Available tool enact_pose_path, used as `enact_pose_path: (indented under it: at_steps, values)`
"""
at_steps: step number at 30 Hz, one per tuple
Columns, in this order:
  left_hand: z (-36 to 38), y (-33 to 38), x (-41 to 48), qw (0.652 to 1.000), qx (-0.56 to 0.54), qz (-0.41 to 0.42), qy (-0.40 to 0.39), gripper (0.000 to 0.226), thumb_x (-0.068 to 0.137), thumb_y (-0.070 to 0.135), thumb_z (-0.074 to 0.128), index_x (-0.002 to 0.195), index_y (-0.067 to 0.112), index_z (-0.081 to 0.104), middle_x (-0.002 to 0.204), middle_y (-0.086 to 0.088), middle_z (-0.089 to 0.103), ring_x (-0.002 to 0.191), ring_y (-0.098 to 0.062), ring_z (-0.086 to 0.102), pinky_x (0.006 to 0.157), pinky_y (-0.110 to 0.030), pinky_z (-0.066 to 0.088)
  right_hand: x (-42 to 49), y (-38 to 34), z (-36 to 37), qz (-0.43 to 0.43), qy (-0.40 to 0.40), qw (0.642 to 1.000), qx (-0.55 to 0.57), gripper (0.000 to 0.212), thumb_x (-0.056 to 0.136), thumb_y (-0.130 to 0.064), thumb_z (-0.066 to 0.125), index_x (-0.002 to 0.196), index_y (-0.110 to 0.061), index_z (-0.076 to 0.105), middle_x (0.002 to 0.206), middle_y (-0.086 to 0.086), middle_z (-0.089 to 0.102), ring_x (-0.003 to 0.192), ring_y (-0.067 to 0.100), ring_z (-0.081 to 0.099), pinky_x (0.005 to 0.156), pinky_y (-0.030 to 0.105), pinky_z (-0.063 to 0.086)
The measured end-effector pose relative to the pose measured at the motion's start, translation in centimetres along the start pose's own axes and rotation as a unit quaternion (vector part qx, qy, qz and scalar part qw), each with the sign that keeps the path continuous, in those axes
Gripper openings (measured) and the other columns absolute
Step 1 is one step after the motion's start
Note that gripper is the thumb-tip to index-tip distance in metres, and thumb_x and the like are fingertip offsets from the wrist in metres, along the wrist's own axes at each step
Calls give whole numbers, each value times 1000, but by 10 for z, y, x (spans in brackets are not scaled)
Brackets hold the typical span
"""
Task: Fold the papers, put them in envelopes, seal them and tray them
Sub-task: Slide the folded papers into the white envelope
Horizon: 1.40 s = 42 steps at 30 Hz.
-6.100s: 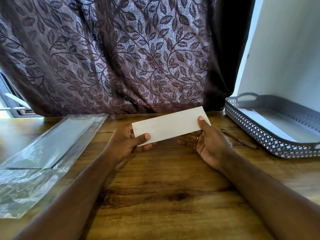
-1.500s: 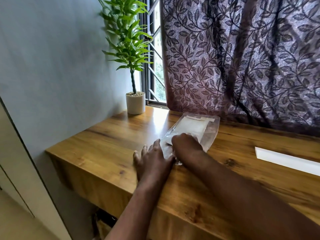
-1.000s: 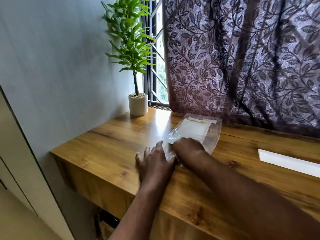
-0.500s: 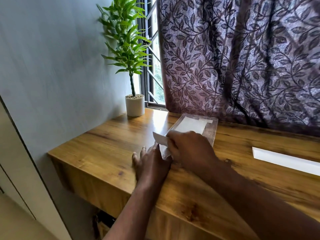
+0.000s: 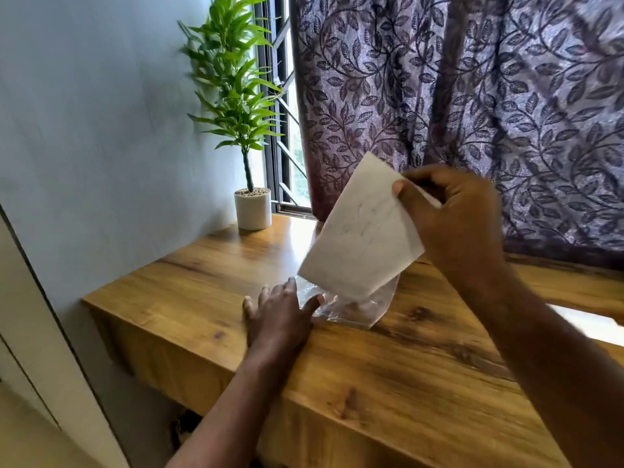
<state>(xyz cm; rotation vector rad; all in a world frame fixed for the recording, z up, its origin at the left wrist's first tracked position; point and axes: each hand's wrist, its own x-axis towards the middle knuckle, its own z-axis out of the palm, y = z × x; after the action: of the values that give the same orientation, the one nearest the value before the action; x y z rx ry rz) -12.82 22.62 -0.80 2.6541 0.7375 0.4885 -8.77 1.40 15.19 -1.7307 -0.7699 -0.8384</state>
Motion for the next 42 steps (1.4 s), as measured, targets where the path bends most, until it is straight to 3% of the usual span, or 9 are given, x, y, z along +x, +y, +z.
enact_pose_path:
  at_steps: [5, 11, 14, 20, 25, 27, 32, 38, 42]
  values:
    - [2, 1, 2, 997, -23, 21, 65, 72, 93, 68, 38, 147, 21, 41, 148, -7, 49, 141, -30, 38, 112, -54, 29, 24, 6, -52, -5, 69, 998, -13, 20, 92, -30, 71, 107, -18, 76, 92, -8, 72, 73, -6, 62, 67, 15, 50]
    - [1, 29, 1, 949, -153, 208, 182, 42, 94, 34, 65, 133, 18, 59, 133, -5, 60, 122, -23, 52, 100, -29, 40, 35, 29, -93, -32, 123, 988, -86, 23, 92, -31, 66, 105, -16, 77, 90, -10, 71, 75, 3, 65, 69, 18, 52]
    - [-12, 92, -16, 899, -376, 205, 89, 35, 93, 40, 66, 123, 22, 66, 123, -1, 67, 108, -10, 64, 89, -32, 57, 20, 46, -104, -117, 142, 968, -168, 22, 95, -28, 61, 102, -13, 76, 85, 6, 76, 74, 27, 70, 68, 38, 55]
    - [-36, 201, -55, 692, -681, 103, -215, 69, 84, 71, 50, 121, 15, 65, 118, -8, 72, 100, -25, 72, 72, -41, 61, -41, 70, -97, -278, 29, 906, -318, 13, 94, -24, 66, 102, -22, 77, 84, 1, 76, 64, 26, 70, 50, 34, 49]
    - [-24, 225, -53, 691, -710, 33, -129, 31, 95, 34, 63, 100, 4, 70, 85, -9, 77, 79, -20, 73, 65, -27, 57, -65, 84, -101, -340, -49, 887, -309, 23, 99, -30, 58, 107, -18, 77, 107, 2, 77, 76, 25, 71, 56, 37, 50]
    - [-19, 230, -46, 671, -728, 29, -139, 20, 99, 14, 55, 105, 1, 69, 88, -13, 76, 77, -24, 72, 63, -32, 60, -62, 96, -112, -298, -44, 918, -259, 33, 102, -30, 48, 116, -16, 74, 114, 2, 76, 93, 20, 71, 71, 37, 54]
    - [-10, 231, -30, 740, -649, 69, -165, 17, 96, 12, 59, 110, 15, 68, 98, -6, 78, 83, -22, 74, 70, -39, 62, -42, 160, -160, -13, 63, 979, -195, 36, 95, -31, 48, 124, -19, 68, 110, 4, 74, 104, 23, 59, 93, 48, 52]
    - [11, 233, -18, 758, -617, 65, -204, 31, 94, 20, 63, 123, 7, 64, 107, -12, 76, 99, -31, 72, 79, -45, 61, -38, 230, -208, 346, 73, 935, -5, 42, 91, -26, 72, 129, -12, 58, 116, 4, 68, 95, 19, 66, 71, 23, 51]
    - [29, 233, -18, 775, -597, 76, -193, 23, 96, 11, 59, 116, 0, 66, 101, -14, 76, 84, -21, 75, 67, -30, 61, -45, 245, -216, 453, -27, 883, 120, 32, 89, -23, 75, 114, -4, 66, 101, 13, 75, 86, 29, 72, 65, 34, 54]
